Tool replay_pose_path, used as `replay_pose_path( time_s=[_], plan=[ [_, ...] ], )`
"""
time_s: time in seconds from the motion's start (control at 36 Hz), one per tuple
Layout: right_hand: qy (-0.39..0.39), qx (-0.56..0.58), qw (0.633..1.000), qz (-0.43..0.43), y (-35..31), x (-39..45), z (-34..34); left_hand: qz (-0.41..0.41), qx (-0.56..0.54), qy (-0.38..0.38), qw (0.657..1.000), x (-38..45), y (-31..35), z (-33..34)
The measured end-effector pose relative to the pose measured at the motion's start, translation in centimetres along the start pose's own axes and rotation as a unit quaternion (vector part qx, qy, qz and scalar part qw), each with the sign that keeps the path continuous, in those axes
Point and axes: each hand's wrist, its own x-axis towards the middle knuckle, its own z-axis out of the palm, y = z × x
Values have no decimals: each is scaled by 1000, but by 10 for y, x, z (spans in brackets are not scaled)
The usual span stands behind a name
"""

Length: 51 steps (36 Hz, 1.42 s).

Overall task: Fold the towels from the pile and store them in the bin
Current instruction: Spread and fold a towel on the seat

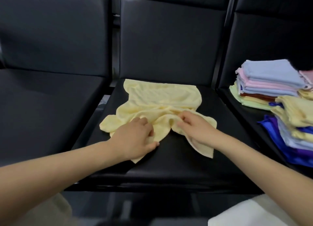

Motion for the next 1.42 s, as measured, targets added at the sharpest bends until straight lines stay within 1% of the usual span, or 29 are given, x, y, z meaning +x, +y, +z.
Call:
replay_pose_path(
  time_s=[0.08,0.14,0.17,0.22,0.25,0.28,0.33,0.36,0.39,0.44,0.47,0.5,0.58,0.64,0.75,0.81,0.86,0.92,0.94,1.0,1.03,1.06,1.08,1.14,1.19,1.25,1.31,1.36,1.42],
  plan=[
    [-8,157,984,89,-2,-1,-16,16,41,-7,999,2,-5,1],
    [-10,196,976,97,-1,-1,-23,25,59,-12,998,2,-6,-1],
    [-11,180,980,85,0,0,-26,21,39,-13,999,2,-6,-3],
    [-20,122,990,63,1,0,-33,-16,-87,-15,996,4,-5,-10],
    [-29,94,993,62,2,1,-37,-36,-156,-1,987,7,-6,-14],
    [-37,69,995,63,5,2,-40,-55,-200,16,978,10,-6,-19],
    [-39,45,996,61,12,4,-45,-78,-231,30,969,15,-7,-28],
    [-34,47,997,59,16,5,-48,-82,-222,30,971,17,-7,-32],
    [-28,53,997,57,20,7,-50,-78,-185,29,979,20,-9,-35],
    [-23,72,995,61,28,11,-55,-47,-68,30,996,23,-15,-38],
    [-22,90,993,70,33,14,-57,-32,-32,35,998,25,-19,-39],
    [-19,115,990,80,37,17,-60,-22,-21,39,999,27,-23,-40],
    [7,208,972,110,48,23,-63,-34,-65,27,997,36,-44,-41],
    [38,242,962,122,53,24,-62,-40,-89,27,995,44,-61,-40],
    [150,224,952,142,64,32,-55,-53,-139,36,988,58,-80,-37],
    [181,192,953,146,64,39,-51,-55,-151,44,986,67,-82,-35],
    [195,161,956,146,62,47,-46,-41,-152,75,985,74,-85,-31],
    [181,124,968,123,56,53,-38,-33,-162,100,981,80,-88,-23],
    [159,94,977,107,52,54,-32,-38,-171,91,980,82,-88,-18],
    [88,23,993,76,49,56,-19,-65,-164,53,983,80,-86,-7],
    [56,-14,996,68,49,56,-14,-73,-155,45,984,79,-84,-3],
    [40,-44,997,58,49,56,-10,-74,-148,46,985,78,-83,0],
    [40,-67,996,49,49,54,-10,-75,-144,52,985,77,-81,1],
    [64,-84,994,33,46,51,-13,-78,-155,67,983,74,-76,-2],
    [67,-97,993,21,43,45,-16,-75,-164,63,982,70,-69,-6],
    [35,-123,992,23,40,39,-17,-74,-169,25,982,63,-60,-12],
    [-15,-135,990,41,36,33,-18,-72,-175,-40,981,57,-55,-17],
    [-70,-119,988,65,33,26,-23,-61,-184,-103,976,50,-51,-23],
    [-119,-80,985,91,34,18,-29,-49,-201,-135,969,42,-50,-27]
  ],
)
